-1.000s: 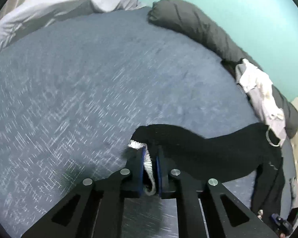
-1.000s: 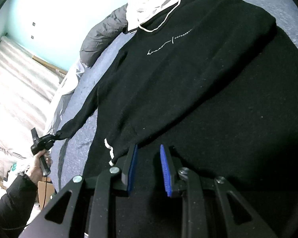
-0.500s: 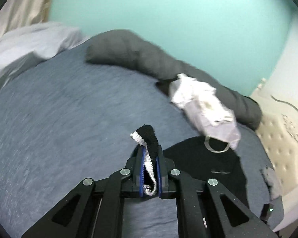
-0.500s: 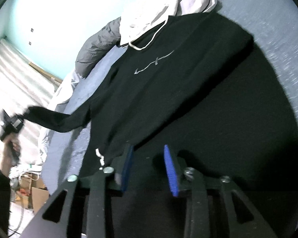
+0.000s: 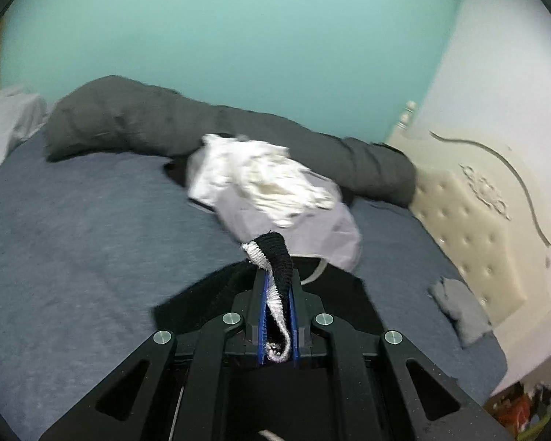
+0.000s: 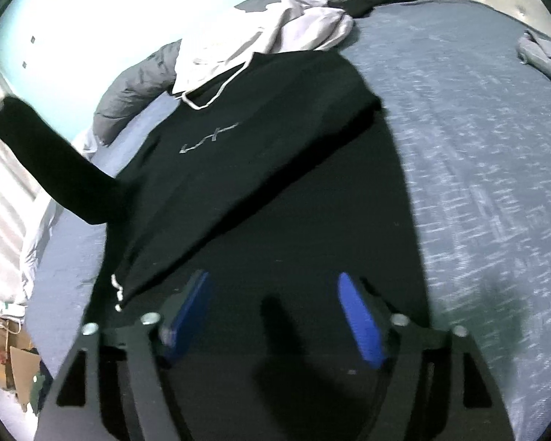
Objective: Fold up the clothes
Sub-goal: 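Carry the held sleeve across the sweater body with the left gripper and release it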
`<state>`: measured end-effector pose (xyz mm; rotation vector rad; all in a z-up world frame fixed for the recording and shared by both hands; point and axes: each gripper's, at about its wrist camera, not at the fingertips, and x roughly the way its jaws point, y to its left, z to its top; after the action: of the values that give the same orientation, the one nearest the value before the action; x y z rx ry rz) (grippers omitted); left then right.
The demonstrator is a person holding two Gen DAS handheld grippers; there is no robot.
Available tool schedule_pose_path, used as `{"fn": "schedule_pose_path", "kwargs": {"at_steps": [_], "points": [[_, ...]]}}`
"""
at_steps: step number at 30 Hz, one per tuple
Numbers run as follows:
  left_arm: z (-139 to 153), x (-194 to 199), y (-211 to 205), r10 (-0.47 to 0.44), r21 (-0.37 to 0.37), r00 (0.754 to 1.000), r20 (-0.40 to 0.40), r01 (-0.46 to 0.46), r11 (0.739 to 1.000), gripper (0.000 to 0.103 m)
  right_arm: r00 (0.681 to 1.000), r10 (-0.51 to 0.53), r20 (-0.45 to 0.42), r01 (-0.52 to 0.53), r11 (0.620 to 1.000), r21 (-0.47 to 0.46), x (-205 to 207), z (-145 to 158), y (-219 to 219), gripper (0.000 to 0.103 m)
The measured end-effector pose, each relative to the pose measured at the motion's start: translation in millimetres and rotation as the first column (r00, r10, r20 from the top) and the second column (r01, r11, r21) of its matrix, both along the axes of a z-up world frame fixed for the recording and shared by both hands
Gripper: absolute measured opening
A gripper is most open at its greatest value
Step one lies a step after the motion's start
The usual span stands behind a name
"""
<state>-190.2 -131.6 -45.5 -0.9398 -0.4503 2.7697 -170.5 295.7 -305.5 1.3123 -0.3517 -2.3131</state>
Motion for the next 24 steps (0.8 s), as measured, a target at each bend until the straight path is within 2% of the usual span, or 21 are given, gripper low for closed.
{"fn": "schedule_pose_path", "kwargs": {"at_steps": [7,15,18,20,24], "points": [[-3.3,-29.5,102.0,-0.158,-0.037,0.987,0.034,0.159,0.987,0.010,1.000,-0.028,0.008,0.028,0.999,-0.034,-4.1,0.0,22.9,0.077],[-26.8,-34.1,199.8,-0.321,-0.036,0.944,0.076,0.325,0.945,0.010,0.997,-0.075,0.007,0.075,0.996,-0.057,-5.9,2.9,43.7,0.078],[-54.8,-32.0,233.7,-0.380,-0.049,0.915,0.132,0.389,0.920,0.010,0.996,-0.093,0.011,0.094,0.993,-0.068,-7.8,3.1,51.2,0.078],[-83.5,-28.0,251.1,-0.405,-0.051,0.896,0.183,0.420,0.906,0.010,0.995,-0.103,0.014,0.104,0.991,-0.079,-8.1,2.7,55.5,0.078],[-145.8,-20.0,267.4,-0.402,-0.030,0.866,0.297,0.430,0.902,0.012,0.993,-0.114,0.024,0.116,0.988,-0.100,-9.1,1.5,60.4,0.078]]}}
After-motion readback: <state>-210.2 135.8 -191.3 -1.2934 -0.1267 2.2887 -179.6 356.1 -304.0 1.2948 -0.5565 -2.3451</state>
